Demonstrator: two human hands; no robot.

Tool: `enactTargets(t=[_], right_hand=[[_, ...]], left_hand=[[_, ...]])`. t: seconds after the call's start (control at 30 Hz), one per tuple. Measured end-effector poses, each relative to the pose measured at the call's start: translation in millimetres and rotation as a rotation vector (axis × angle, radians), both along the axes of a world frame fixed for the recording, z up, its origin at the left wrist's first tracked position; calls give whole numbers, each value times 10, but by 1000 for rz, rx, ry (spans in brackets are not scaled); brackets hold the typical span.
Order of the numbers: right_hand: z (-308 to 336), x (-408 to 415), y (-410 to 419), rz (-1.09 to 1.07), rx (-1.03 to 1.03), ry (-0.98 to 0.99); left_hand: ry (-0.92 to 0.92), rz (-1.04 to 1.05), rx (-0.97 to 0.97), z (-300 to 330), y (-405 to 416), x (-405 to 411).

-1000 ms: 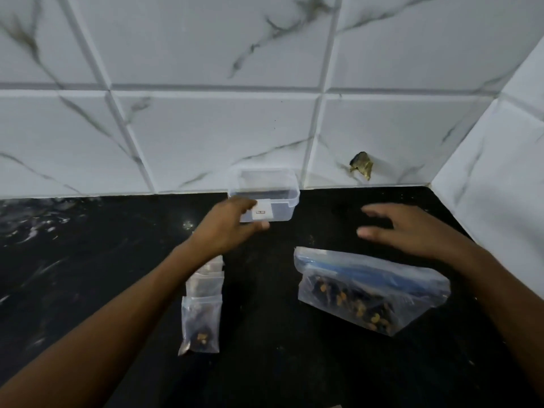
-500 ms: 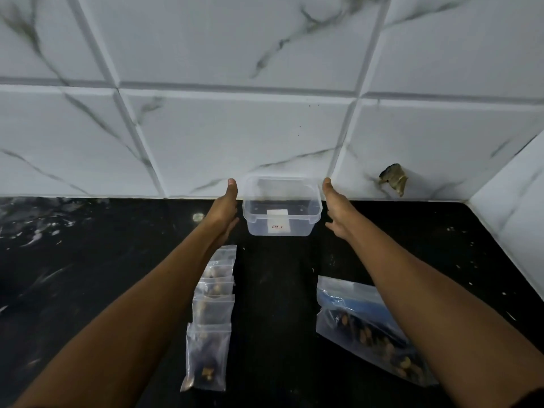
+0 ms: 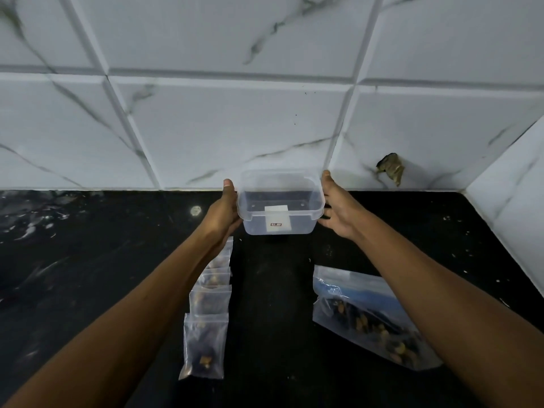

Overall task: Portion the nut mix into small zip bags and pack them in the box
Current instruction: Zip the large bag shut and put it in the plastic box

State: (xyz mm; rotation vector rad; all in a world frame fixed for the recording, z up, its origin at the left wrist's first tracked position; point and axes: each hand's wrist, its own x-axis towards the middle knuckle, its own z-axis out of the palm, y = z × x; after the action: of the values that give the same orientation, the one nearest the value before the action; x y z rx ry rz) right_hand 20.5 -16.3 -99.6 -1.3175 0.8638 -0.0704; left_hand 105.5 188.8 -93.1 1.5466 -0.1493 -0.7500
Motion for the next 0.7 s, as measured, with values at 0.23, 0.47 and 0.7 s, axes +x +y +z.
enactTargets(t=[0.23, 0.47, 0.7], right_hand=[[103, -455, 151, 116, 27, 67], [14, -591, 250, 124, 71, 120], [-171, -623, 251, 148, 79, 164]], left_hand=[[-15, -20, -24, -96, 355, -444], [-4, -20, -64, -220, 447, -644], [-34, -13, -6, -278, 448, -690]])
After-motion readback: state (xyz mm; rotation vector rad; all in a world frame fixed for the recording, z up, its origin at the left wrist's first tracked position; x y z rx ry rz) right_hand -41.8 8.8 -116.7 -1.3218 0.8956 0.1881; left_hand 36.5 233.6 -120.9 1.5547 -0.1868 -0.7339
